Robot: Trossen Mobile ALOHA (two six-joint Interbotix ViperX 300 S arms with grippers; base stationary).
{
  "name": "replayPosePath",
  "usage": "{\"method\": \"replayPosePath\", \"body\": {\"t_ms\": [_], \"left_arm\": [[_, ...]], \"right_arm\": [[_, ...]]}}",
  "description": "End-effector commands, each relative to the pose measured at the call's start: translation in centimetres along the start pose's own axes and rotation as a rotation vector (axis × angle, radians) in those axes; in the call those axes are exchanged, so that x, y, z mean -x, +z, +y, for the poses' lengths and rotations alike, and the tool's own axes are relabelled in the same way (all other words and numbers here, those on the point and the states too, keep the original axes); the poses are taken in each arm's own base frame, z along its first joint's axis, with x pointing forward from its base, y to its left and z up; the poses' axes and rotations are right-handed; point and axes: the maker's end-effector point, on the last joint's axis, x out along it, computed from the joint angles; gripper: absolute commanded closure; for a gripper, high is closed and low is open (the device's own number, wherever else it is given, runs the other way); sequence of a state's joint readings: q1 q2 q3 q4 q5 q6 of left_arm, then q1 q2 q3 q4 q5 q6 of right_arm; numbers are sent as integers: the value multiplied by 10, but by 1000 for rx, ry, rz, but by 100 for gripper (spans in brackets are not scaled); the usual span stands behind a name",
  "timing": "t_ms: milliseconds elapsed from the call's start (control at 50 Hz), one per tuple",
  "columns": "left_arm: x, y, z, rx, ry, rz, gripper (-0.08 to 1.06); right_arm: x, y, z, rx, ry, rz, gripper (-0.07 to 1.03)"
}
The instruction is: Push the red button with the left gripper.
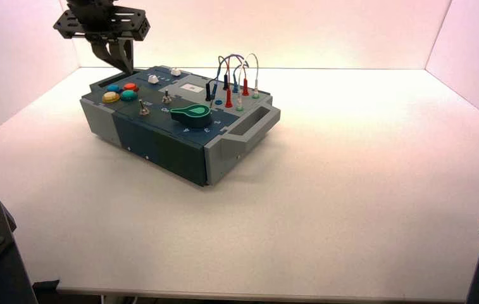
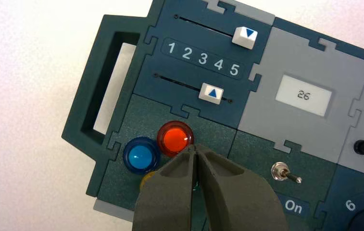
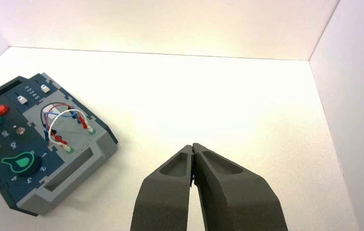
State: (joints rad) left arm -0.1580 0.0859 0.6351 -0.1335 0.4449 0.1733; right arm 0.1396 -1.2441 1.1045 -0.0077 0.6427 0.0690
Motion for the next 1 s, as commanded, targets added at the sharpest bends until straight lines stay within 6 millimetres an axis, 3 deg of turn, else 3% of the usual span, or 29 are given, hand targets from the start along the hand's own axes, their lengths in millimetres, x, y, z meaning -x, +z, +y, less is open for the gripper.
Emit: {"method": "replayPosePath", "body": {"t_ms": [20,1000], "left_arm": [[5,12,7,8,9,-34,101],[-20,3,19,26,16,28,101]], "right_arm": [[0,5,0,-8,1,-1,98],[0,5,0,-9,2,-3,98]]}}
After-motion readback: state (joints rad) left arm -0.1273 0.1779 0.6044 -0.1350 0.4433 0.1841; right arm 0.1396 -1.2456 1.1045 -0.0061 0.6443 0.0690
